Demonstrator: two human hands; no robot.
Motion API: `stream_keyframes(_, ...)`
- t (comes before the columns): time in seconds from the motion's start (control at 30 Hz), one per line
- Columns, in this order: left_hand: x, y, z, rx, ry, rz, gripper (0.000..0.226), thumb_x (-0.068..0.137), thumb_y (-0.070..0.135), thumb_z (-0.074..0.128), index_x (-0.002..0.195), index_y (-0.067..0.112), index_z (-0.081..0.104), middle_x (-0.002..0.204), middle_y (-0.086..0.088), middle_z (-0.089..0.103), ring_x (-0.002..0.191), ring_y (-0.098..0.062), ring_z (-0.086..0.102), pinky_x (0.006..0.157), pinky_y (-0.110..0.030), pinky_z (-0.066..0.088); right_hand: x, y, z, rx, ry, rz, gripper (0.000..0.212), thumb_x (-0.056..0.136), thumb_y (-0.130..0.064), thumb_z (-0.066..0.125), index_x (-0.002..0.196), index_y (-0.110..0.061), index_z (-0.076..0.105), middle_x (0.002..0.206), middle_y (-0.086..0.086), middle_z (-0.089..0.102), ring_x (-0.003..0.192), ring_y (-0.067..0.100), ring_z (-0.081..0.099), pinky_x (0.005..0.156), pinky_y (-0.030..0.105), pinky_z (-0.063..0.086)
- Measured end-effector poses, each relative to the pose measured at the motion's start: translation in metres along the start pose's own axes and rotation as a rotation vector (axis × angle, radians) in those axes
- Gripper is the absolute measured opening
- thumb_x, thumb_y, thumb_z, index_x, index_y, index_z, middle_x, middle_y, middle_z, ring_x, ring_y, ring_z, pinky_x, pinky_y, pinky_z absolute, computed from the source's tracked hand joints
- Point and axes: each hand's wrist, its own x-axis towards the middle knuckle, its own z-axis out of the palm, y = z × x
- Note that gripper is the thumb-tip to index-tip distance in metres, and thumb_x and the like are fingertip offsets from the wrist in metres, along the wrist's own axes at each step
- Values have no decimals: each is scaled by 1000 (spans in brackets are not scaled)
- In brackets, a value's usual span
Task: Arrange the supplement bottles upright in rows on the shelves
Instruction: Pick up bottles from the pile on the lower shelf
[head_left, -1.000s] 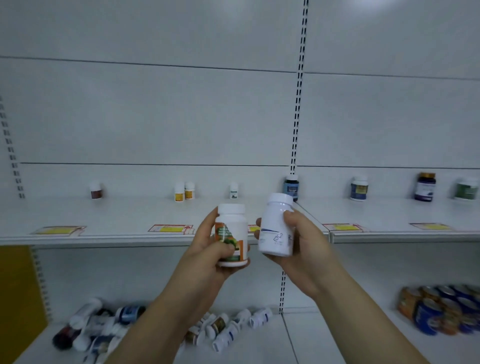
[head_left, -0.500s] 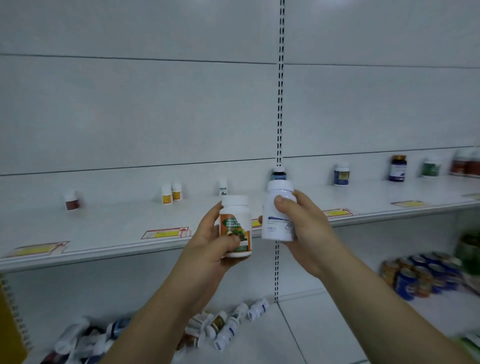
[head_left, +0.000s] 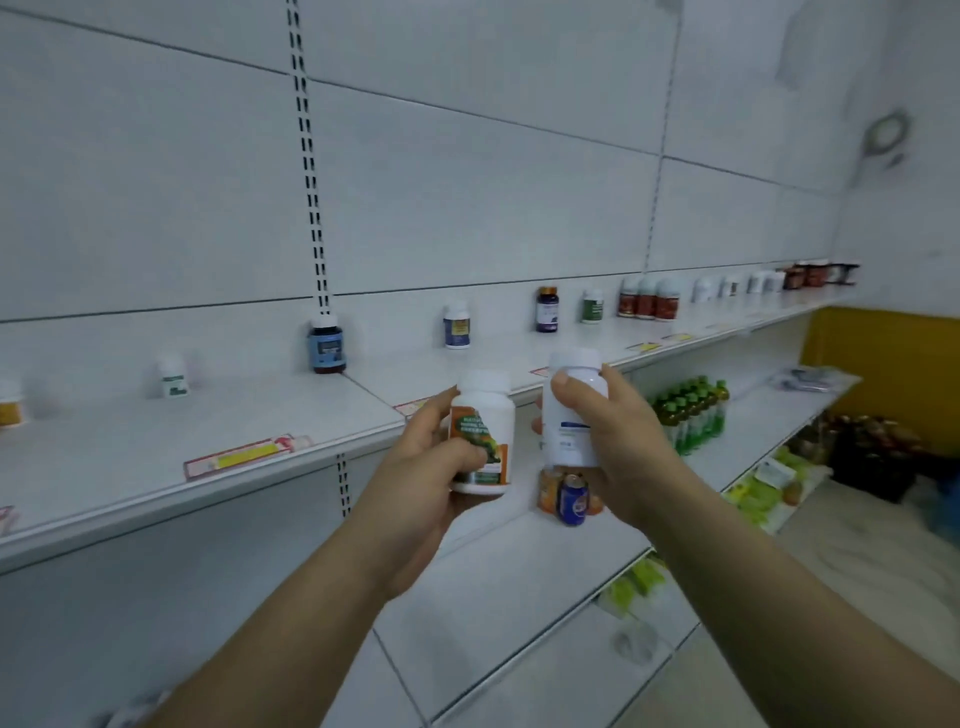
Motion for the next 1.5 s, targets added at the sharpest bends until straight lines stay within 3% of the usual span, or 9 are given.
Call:
stream_keyframes(0.13,48,-24,68,9,-49,8,50,86,-8,43,103,37,57,93,-1,71,91,-26,68,66,-33,56,24,-15,-80,-66,45,-41,29,84,-28,67,111,-23,56,106,15,64,91,30,65,81,48,56)
stream_keyframes(0.37,132,-82,200,26,-125,-8,49,87,-6,47,119,31,53,105,-6,67,94,-25,67,80,-42,57,67,-50,-229,-74,92,-83,22,87,-23,65,107,-21,56,83,3,69,71,18,69,60,30,53)
stream_keyframes(0.47,168,-108,245,19,-154,-23,51,86,-6,49,122,29,50,107,-7,66,88,-23,69,76,-41,57,87,-60,-284,-56,113,-87,20,89,-20,62,108,-19,55,73,-3,69,64,13,68,54,25,52)
stream_keyframes(0.63,224,-143,293,44,-191,-47,53,85,-6,51,124,30,49,112,-6,64,93,-26,68,84,-55,53,123,-58,-348,-70,137,-90,23,89,-20,61,111,-15,54,78,0,67,63,11,66,54,26,51)
stream_keyframes(0.77,281,-171,321,29,-214,-48,51,84,-8,50,115,33,52,112,-6,63,89,-23,69,77,-43,57,172,-43,-394,-95,175,-77,22,90,-23,61,110,-17,55,89,7,63,65,13,65,56,31,51)
stream_keyframes(0.87,332,-192,338,19,-210,-48,56,83,-8,50,129,24,47,112,-8,63,93,-24,66,72,-37,56,217,-30,-427,-117,191,-62,26,89,-25,63,112,-19,54,94,9,64,68,14,67,59,33,52)
stream_keyframes(1.0,406,-221,368,-1,-222,-70,57,84,-6,50,133,23,44,112,-7,63,95,-26,65,74,-38,56,283,-19,-478,-164,219,-37,28,87,-26,64,113,-19,55,101,14,64,74,19,68,67,40,56)
stream_keyframes(1.3,535,-281,468,4,-270,-99,45,84,-6,52,108,32,54,106,-7,64,88,-21,66,73,-38,57,389,-22,-610,-192,313,-73,18,86,-26,65,102,-24,57,89,5,67,64,12,69,53,27,53)
stream_keyframes(1.5,607,-339,560,49,-256,-67,48,84,-3,53,110,36,51,100,0,65,90,-23,64,82,-45,56,445,-22,-728,-242,285,-82,29,84,-30,68,110,-24,56,100,9,67,74,17,71,60,30,53)
